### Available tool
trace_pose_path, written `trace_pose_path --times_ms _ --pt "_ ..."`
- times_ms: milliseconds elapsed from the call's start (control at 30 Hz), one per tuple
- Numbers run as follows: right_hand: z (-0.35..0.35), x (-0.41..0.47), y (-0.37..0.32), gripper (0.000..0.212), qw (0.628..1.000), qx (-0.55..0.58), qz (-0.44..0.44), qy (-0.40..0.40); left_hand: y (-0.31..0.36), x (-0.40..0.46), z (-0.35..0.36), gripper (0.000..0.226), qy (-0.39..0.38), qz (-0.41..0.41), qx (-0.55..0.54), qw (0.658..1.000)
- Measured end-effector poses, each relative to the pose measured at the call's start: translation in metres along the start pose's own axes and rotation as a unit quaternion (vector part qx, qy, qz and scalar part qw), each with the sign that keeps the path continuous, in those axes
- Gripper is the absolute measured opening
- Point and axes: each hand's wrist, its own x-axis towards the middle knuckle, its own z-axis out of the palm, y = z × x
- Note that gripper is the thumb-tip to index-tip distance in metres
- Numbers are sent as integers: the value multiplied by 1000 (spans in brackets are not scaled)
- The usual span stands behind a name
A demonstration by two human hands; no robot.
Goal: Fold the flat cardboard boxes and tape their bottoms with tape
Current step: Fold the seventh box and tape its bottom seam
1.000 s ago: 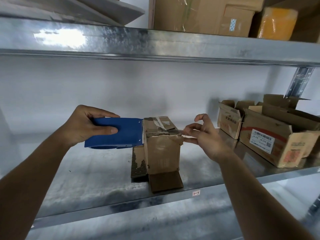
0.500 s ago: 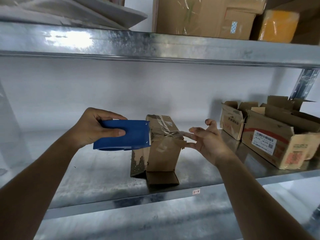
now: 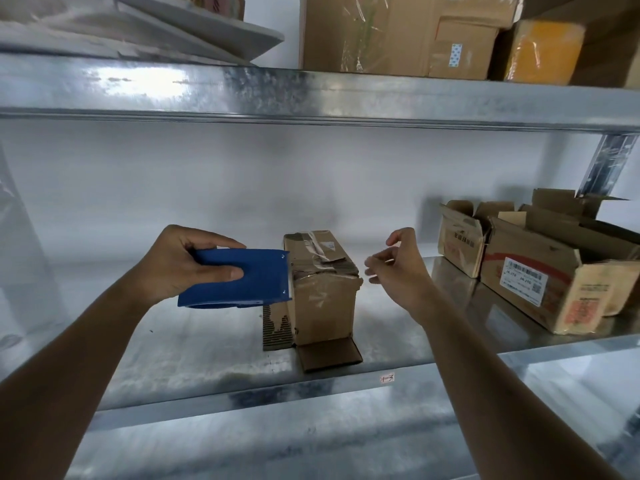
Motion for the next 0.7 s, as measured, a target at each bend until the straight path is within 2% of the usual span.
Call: trace_pose_path --times_ms 100,333,567,700 --pt "0 -2 8 38 997 30 65 4 -1 -2 -2 38 3 1 -7 1000" --pt "5 -8 27 40 985 137 107 15 -2 1 3 41 0 2 -6 1000" --pt "10 -8 40 51 948 250 195 -11 -6 3 4 40 2 -11 8 1000" --pt "10 -2 42 57 951 234 202 -2 -8 4 7 38 4 -24 9 1000"
